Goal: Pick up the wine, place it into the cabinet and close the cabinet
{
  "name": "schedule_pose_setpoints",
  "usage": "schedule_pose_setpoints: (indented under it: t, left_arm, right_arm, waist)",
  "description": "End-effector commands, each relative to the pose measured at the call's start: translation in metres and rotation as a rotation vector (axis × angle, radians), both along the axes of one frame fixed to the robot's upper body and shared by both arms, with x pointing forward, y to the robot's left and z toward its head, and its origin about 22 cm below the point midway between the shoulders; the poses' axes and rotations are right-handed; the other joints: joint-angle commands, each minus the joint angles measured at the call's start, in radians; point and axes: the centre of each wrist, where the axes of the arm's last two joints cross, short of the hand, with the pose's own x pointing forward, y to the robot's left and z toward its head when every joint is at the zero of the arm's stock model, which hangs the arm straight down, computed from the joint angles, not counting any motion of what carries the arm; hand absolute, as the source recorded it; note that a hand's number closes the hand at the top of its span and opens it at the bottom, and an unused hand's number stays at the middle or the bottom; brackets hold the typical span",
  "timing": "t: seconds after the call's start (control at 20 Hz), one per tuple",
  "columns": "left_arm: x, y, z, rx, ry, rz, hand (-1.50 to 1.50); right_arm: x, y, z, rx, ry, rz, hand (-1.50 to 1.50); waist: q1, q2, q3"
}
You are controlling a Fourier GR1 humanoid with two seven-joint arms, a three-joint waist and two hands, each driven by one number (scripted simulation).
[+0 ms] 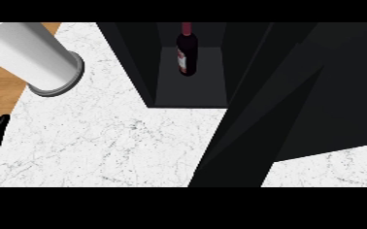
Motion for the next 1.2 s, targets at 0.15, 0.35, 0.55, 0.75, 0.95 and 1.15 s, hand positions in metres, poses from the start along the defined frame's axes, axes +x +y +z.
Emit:
schedule_pose_setpoints:
  t: [0.15,0.35,0.55,0.75,0.95,1.15]
  left_arm:
    - [0.004,0.014,0.016,-0.025,0.008,-0.026,-1.50]
    - [0.017,0.012,0.005,-0.062,0.012,-0.034,-1.50]
    - [0.026,0.003,0.018,-0.059,0.000,-0.063,-1.50]
    - [0.026,-0.001,0.004,-0.074,0.022,-0.059,-1.50]
    - [0.033,-0.011,0.007,-0.069,0.012,-0.066,-1.50]
    - [0.035,-0.006,0.014,-0.079,0.011,-0.053,-1.50]
  right_arm:
    - [-0.017,0.037,0.013,0.005,-0.140,0.100,1.50]
    - [-0.008,0.055,0.011,0.010,-0.149,0.056,1.50]
    - [0.011,0.067,0.017,-0.003,-0.156,0.037,1.50]
    - [0.024,0.071,0.030,0.009,-0.126,0.040,1.50]
    - [0.044,0.085,0.038,0.021,-0.136,0.042,1.50]
    - [0.080,0.106,0.060,0.027,-0.149,0.007,1.50]
  waist:
    - [0.011,0.001,0.000]
    - [0.005,0.006,-0.002]
    - [0.017,0.010,-0.001]
    - [0.026,0.012,-0.002]
    - [0.036,0.017,-0.001]
    - [0.040,0.015,0.001]
